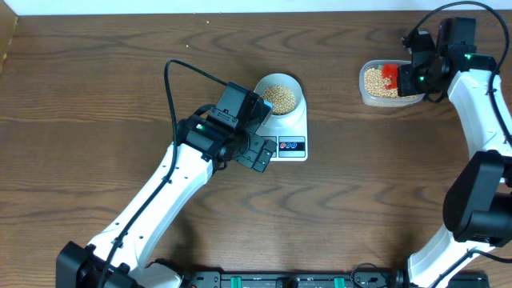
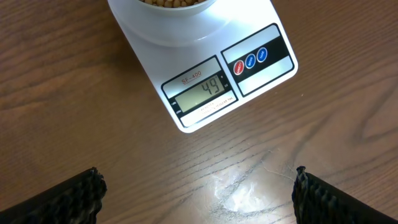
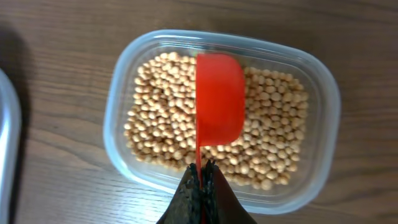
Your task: Scoop item into bowl and weigh 50g on scale
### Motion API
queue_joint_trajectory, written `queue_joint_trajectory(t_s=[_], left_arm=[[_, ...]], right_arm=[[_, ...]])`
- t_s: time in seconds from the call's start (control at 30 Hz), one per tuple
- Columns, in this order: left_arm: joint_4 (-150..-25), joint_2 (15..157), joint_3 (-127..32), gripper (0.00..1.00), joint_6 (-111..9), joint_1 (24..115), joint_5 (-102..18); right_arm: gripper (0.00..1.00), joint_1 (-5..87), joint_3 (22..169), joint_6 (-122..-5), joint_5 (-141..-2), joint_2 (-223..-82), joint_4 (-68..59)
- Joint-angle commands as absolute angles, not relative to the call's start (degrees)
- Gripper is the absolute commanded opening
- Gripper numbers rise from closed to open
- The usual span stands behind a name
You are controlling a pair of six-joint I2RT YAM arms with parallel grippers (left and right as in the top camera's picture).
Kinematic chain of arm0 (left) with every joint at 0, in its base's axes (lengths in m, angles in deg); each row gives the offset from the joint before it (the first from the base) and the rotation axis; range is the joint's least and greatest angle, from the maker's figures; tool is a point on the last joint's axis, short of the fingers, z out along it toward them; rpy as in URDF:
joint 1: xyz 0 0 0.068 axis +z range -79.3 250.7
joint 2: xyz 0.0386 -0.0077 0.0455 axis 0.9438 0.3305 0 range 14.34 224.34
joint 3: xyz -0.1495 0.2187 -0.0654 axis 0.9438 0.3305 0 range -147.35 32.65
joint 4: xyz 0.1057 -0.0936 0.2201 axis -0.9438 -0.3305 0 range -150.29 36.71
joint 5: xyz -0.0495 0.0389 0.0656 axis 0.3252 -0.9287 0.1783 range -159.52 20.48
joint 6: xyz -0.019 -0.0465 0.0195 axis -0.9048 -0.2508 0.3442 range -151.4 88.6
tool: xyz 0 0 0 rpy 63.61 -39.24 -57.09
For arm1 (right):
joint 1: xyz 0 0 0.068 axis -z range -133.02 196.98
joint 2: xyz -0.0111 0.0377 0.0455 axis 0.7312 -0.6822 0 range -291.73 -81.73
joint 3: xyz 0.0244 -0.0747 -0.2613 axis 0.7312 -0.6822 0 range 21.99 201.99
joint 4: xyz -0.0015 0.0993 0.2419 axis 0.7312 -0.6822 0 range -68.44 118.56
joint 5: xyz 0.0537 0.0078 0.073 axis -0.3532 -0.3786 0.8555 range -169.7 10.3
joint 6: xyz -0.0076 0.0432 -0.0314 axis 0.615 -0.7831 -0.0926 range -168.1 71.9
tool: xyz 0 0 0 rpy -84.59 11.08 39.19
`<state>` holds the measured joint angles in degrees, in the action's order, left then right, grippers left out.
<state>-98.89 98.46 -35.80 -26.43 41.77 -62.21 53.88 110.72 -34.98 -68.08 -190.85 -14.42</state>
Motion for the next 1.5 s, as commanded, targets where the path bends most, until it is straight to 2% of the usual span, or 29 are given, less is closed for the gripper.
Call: queue_joint_trajectory(t_s=[0.0, 0.37, 0.53, 0.93, 1.47], left_arm=[[-98.9, 98.1, -36.0, 0.98, -25.4, 42.1, -62.7], [-98.9, 98.1, -36.0, 0.98, -25.4, 42.1, -62.7], [-98.9, 98.1, -36.0, 0.98, -25.4, 42.1, -62.7], [-98.9, 98.1, -36.0, 0.98, -25.4, 42.1, -62.7], [-98.9, 98.1, -36.0, 0.98, -25.4, 42.1, -62.7]], right_arm=[[0.02, 52.8, 110.8, -32.9, -72.0, -191.1, -14.3], [0.01, 50.4, 110.9, -32.6, -75.3, -191.1, -13.4], [0.01, 50.3, 112.2, -32.7, -70.0, -191.0, -13.0], [0.01, 51.0, 113.2, -33.3, -66.9, -190.0, -14.0], [0.01, 51.9, 113.2, -33.2, -71.2, -189.9, -15.6]])
